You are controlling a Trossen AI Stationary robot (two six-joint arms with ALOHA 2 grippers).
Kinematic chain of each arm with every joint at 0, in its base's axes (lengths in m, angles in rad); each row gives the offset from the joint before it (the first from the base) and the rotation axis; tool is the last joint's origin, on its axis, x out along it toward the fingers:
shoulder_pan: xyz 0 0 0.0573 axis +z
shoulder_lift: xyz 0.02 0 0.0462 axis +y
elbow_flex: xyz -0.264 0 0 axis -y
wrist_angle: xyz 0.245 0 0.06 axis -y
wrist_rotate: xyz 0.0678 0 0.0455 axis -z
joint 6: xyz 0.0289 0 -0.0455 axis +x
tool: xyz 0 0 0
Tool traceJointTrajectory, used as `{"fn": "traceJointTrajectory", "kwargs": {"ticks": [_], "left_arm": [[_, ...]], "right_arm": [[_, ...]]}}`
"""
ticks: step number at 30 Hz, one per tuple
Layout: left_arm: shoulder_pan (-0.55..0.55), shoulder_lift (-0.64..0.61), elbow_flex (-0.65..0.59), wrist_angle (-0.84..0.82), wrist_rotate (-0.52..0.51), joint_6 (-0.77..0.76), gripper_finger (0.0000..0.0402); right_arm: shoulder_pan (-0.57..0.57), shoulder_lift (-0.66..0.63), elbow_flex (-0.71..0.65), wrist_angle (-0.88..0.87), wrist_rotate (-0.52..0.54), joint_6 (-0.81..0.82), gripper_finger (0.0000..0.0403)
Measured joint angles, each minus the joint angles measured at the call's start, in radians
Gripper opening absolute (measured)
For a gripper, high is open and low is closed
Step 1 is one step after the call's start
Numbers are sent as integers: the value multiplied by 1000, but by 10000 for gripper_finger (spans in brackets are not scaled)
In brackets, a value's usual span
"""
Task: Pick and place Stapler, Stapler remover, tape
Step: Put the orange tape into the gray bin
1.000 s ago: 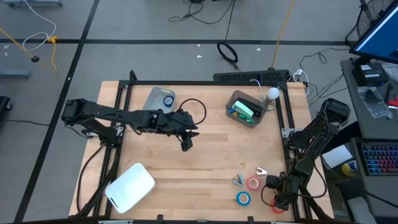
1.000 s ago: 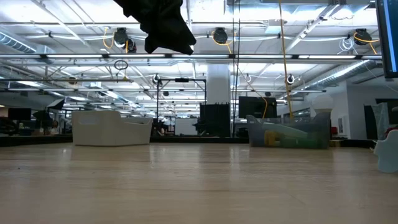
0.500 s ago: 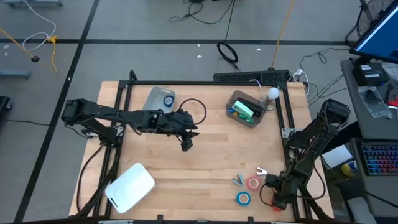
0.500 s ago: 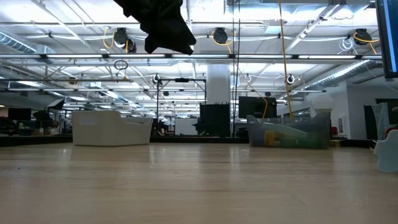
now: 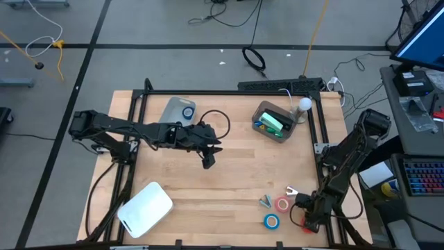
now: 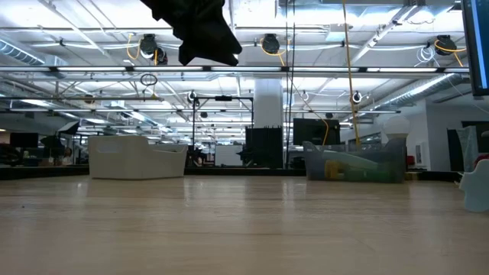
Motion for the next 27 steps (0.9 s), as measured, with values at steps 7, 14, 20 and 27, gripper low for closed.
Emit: {"fn": "traceJointTrajectory", "kwargs": {"ticks": [7,14,20,27], "left_arm": [[0,0,0,11,85,-21,134],[-9,0,0,126,210,-44,134],[-36,0,0,293,244,-47,134],[-71,0,0,475,244,-47,134]], "right_arm": [[-53,-160,2,85,153,-7,30],[-162,-344,4,164,544,-162,30],[-284,-412,5,253,739,-402,30],[-447,-389,6,496,879,-745,30]]}}
